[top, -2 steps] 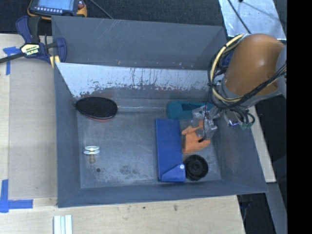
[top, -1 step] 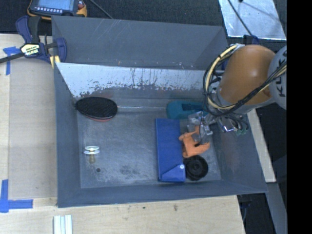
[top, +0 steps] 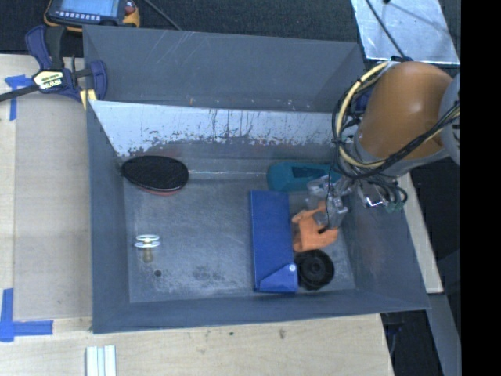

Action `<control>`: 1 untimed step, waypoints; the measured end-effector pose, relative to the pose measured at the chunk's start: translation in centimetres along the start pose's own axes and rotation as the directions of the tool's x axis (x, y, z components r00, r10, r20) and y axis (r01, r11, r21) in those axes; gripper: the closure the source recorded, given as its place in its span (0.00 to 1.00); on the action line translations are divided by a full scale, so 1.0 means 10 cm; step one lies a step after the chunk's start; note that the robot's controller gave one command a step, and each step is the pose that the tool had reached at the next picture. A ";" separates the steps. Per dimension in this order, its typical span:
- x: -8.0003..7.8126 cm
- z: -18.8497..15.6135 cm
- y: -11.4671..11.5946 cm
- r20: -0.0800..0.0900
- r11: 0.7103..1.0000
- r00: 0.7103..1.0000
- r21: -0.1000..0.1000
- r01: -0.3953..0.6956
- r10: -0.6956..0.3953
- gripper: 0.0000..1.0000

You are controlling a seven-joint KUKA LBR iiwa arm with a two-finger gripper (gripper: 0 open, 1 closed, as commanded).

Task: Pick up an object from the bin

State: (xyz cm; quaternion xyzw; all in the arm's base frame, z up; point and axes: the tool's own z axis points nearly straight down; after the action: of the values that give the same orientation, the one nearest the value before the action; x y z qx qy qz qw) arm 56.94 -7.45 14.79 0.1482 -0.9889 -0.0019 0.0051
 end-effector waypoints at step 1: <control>-0.25 0.09 0.13 0.026 1.000 1.000 0.013 0.008 -0.008 1.00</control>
Offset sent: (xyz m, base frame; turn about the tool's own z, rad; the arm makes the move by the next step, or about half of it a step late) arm -0.0122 -0.0149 0.0597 -0.0676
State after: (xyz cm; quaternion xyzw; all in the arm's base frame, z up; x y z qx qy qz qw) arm 58.90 -5.45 13.83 0.1522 -0.9883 0.0023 -0.0089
